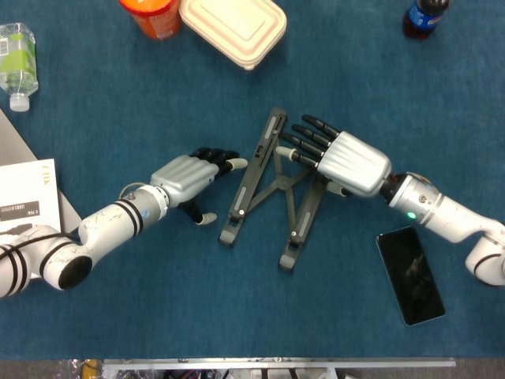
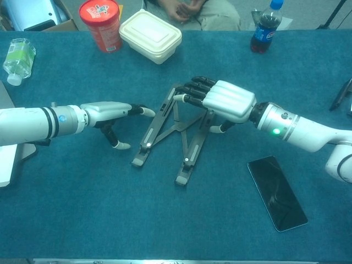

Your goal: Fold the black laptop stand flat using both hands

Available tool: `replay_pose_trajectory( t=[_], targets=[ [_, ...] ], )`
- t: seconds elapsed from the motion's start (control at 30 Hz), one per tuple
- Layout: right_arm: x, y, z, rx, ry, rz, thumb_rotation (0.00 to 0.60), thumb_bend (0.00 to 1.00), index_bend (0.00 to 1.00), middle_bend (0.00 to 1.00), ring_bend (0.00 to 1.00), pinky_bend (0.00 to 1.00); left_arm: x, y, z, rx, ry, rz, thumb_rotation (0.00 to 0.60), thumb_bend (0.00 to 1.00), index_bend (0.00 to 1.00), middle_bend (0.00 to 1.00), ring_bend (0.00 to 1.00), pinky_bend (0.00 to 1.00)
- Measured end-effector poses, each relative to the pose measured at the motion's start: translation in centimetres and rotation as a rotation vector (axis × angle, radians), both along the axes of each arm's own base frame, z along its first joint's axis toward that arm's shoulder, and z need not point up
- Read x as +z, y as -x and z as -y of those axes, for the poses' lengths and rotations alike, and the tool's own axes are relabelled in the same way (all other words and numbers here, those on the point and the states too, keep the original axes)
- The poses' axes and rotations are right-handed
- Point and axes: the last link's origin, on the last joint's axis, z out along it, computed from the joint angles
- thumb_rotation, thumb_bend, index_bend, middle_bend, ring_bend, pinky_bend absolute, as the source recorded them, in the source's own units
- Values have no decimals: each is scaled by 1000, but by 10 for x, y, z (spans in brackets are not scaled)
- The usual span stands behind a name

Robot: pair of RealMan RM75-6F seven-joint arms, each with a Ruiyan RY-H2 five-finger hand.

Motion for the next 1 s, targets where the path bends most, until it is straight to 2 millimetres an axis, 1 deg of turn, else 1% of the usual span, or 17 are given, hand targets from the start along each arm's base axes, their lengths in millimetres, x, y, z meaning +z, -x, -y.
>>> replay_pose_trajectory(
  t=[0.2, 0.5, 1.0],
  targets=[
    [1, 1, 1, -6, 4, -4, 600, 161, 0, 0, 0, 0, -1, -4, 3, -36, 3, -1, 600, 284, 0, 0, 0, 70],
    [1, 3, 2, -24, 1, -4, 600, 161, 0, 0, 0, 0, 1, -5, 3, -59, -15, 1, 600, 284, 0, 0, 0, 70],
    [-1, -1, 6, -25, -3, 10, 600, 155, 0, 0, 0, 0, 3, -7, 8, -82, 4, -9, 600, 284, 0, 0, 0, 70]
  ],
)
